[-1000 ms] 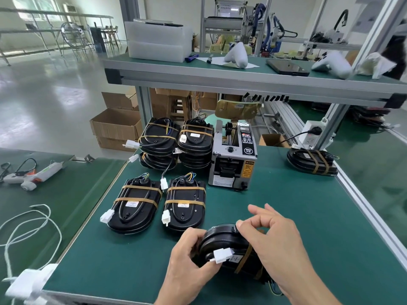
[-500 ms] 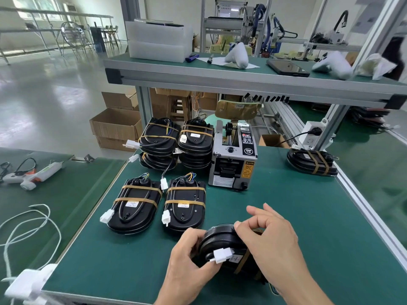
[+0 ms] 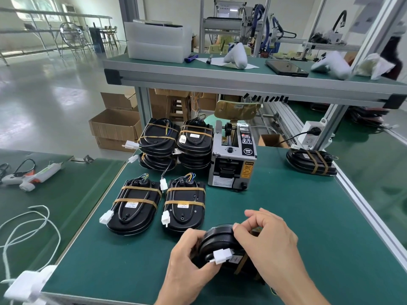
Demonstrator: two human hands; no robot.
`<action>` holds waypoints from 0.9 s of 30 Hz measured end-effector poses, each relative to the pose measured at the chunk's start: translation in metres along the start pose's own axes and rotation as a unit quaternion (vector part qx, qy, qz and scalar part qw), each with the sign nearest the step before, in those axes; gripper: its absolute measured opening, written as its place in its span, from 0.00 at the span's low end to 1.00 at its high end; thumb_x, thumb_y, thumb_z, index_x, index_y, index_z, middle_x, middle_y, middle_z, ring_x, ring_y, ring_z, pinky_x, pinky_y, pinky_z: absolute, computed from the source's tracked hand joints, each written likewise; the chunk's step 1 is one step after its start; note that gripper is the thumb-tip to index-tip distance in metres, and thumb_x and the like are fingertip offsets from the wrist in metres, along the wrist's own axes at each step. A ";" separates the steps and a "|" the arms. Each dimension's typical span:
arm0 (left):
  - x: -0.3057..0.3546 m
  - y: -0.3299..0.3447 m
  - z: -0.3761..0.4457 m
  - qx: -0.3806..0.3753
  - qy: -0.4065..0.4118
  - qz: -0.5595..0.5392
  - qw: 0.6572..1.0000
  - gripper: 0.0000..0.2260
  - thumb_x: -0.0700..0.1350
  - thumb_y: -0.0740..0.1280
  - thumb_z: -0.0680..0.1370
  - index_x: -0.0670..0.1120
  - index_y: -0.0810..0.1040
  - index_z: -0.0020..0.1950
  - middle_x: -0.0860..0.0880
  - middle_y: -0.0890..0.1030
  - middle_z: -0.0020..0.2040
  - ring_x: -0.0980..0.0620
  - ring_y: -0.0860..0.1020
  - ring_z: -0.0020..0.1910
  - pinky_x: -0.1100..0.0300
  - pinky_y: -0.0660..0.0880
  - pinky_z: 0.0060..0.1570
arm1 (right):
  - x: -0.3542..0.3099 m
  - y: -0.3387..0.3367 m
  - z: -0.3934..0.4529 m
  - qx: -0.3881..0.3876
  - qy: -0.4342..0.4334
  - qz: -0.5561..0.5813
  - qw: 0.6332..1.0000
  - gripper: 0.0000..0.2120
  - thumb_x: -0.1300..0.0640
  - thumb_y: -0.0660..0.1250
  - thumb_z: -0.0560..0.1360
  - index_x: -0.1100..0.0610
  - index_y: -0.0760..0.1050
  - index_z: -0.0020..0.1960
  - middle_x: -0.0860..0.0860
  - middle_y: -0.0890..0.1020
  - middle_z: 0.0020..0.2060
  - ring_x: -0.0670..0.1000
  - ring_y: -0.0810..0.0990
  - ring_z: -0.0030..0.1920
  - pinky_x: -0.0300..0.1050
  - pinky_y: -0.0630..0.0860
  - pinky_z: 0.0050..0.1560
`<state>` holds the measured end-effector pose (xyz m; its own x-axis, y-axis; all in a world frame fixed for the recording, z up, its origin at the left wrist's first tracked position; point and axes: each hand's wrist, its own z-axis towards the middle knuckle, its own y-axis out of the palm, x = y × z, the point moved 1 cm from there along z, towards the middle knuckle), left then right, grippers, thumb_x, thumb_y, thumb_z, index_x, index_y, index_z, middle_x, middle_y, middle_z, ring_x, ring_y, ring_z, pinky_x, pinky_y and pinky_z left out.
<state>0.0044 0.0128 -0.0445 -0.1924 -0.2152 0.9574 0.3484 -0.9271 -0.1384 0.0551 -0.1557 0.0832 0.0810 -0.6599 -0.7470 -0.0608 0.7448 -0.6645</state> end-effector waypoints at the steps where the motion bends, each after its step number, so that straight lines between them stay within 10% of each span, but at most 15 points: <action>1: 0.000 0.000 0.000 0.001 0.001 0.001 1.000 0.18 0.50 0.81 0.70 0.51 0.83 0.58 0.45 0.83 0.48 0.45 0.83 0.45 0.45 0.82 0.46 | 0.000 0.000 0.000 -0.003 -0.003 -0.011 1.000 0.12 0.45 0.73 0.73 0.48 0.80 0.34 0.32 0.79 0.55 0.35 0.65 0.68 0.48 0.55 0.73; 6: -0.001 0.000 0.000 0.006 0.007 -0.003 1.000 0.17 0.49 0.80 0.69 0.52 0.83 0.57 0.45 0.83 0.47 0.45 0.83 0.44 0.50 0.81 0.44 | -0.001 -0.001 0.001 -0.018 0.001 -0.058 0.998 0.13 0.41 0.70 0.74 0.47 0.77 0.36 0.33 0.77 0.57 0.39 0.64 0.73 0.47 0.53 0.71; 17: -0.002 0.000 0.001 0.007 0.009 0.003 1.000 0.19 0.51 0.80 0.69 0.52 0.83 0.58 0.43 0.83 0.48 0.45 0.83 0.44 0.50 0.81 0.44 | -0.004 -0.004 0.004 -0.042 -0.003 -0.063 0.997 0.13 0.32 0.61 0.76 0.40 0.69 0.47 0.38 0.79 0.41 0.32 0.70 0.48 0.41 0.54 0.60; 27: -0.004 0.000 0.002 0.003 0.002 0.018 1.000 0.17 0.51 0.79 0.69 0.52 0.83 0.57 0.45 0.83 0.47 0.46 0.83 0.43 0.52 0.80 0.44 | 0.002 -0.001 0.001 -0.058 -0.038 -0.066 0.995 0.04 0.44 0.57 0.83 0.38 0.70 0.50 0.36 0.80 0.45 0.30 0.71 0.53 0.39 0.52 0.60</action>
<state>0.0072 0.0139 -0.0480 -0.1836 -0.2492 0.9509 0.3598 -0.9172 -0.1709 0.0567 -0.1578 0.0829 0.1706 -0.7386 -0.6522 -0.1591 0.6326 -0.7580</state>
